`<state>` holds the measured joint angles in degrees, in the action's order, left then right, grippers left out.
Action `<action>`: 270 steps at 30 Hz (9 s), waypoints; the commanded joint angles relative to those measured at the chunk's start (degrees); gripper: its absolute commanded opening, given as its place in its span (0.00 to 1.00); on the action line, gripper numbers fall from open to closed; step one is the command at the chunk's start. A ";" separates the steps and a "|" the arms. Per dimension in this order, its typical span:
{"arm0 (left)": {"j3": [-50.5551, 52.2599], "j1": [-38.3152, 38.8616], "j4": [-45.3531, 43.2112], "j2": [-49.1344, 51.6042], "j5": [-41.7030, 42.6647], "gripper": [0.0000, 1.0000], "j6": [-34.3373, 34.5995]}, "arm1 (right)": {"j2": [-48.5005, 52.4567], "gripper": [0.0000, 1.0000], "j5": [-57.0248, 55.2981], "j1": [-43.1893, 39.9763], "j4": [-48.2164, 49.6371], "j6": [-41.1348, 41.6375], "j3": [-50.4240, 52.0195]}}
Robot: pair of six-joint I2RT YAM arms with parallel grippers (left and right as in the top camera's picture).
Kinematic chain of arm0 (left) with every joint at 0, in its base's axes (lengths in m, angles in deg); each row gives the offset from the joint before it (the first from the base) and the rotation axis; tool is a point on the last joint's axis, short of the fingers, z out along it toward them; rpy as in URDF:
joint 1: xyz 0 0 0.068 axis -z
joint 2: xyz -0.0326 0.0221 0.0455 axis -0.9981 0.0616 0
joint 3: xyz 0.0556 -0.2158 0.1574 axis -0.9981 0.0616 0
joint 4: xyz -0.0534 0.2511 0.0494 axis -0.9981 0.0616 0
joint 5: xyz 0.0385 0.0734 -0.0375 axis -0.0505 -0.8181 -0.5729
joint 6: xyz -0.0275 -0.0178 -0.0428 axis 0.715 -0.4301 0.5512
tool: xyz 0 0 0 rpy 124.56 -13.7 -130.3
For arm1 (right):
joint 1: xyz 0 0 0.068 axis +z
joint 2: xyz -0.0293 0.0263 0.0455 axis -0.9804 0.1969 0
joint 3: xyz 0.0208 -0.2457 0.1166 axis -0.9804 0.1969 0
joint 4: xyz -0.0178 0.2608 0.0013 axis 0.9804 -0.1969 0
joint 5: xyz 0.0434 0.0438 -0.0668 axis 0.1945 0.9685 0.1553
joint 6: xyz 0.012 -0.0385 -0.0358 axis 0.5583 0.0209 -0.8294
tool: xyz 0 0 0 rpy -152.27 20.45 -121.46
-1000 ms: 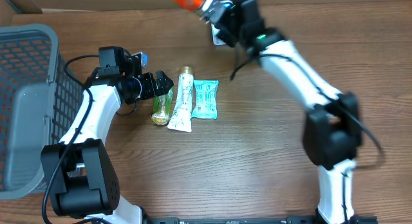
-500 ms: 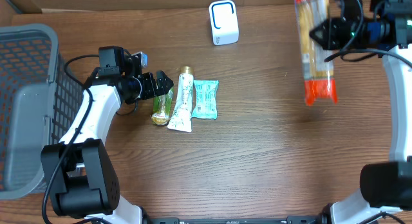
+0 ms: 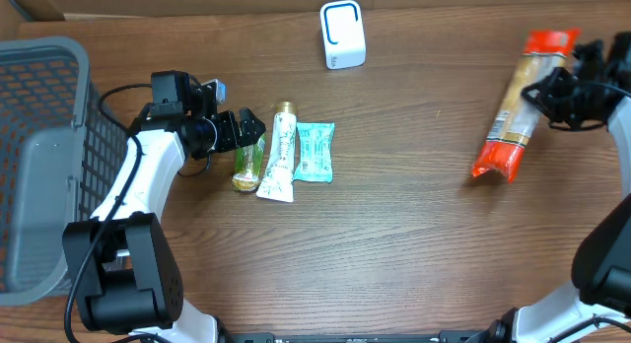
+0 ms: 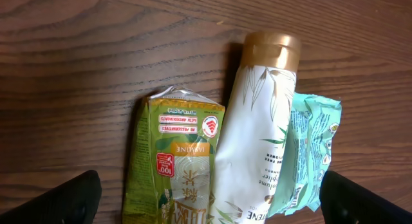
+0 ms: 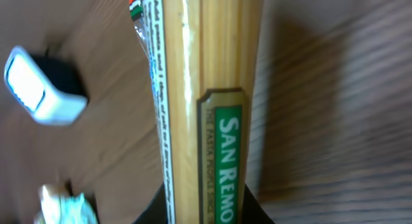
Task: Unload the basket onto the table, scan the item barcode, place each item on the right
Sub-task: 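Carry the spaghetti pack to the right side and lay it down, then reach the right gripper to the mint-green packet and grasp it, then lift the mint-green packet up toward the white scanner, then hold the mint-green packet in front of the scanner with the right gripper, then place the mint-green packet beside the spaghetti pack on the right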
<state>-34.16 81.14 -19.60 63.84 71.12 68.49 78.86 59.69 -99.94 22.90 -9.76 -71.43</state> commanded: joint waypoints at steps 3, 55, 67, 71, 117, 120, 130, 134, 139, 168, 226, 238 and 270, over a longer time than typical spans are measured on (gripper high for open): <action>-0.74 -0.26 -0.04 0.04 0.02 1.00 -0.48 | -1.42 0.04 2.80 -4.31 7.45 11.19 4.87; -0.74 -0.26 -0.02 0.04 0.02 1.00 -0.48 | 24.52 0.90 -6.01 47.89 11.26 -9.66 -14.51; -0.74 -0.26 -0.04 0.04 0.02 1.00 -0.48 | 26.77 0.40 -20.63 48.72 8.98 -19.04 -14.36; -0.74 -0.26 -0.02 0.04 0.00 1.00 -0.48 | 26.71 0.27 -27.04 48.19 4.55 -18.36 -14.45; -0.74 -0.26 -0.02 0.04 0.02 1.00 -0.48 | 28.63 0.86 2.25 44.06 2.23 -38.12 -19.98; -0.74 -0.26 -0.04 0.04 0.00 0.99 -0.48 | 29.62 0.85 2.21 44.11 2.19 -38.07 -19.65; -0.74 -0.26 -0.02 0.04 0.00 1.00 -0.48 | 31.93 0.34 1.36 44.15 0.59 -31.47 -18.29; -0.74 -0.26 -0.04 0.04 0.00 0.99 -0.48 | 31.93 0.10 1.36 44.17 -1.55 -27.45 -18.29; -0.74 -0.26 -0.02 0.04 0.00 0.99 -0.48 | 31.69 0.04 7.80 43.08 -5.57 -22.84 -19.43; -0.74 -0.26 -0.02 0.04 0.00 1.00 -0.48 | -5.29 0.04 16.79 25.83 -6.88 -14.19 -22.71; -0.74 -0.26 -0.02 0.04 0.00 0.99 -0.48 | 27.71 0.04 -48.59 46.99 56.13 -86.79 -22.69; -0.74 -0.26 -0.02 0.04 0.02 1.00 -0.48 | 27.71 0.04 -48.61 46.88 56.39 -86.82 -22.69; -0.74 -0.26 -0.02 0.04 0.02 0.99 -0.48 | 2.58 0.04 -18.75 24.33 -1.97 -33.11 -21.53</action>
<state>-34.16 81.14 -19.58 63.84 71.12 68.49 78.61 35.65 -69.56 24.08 -44.93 -93.99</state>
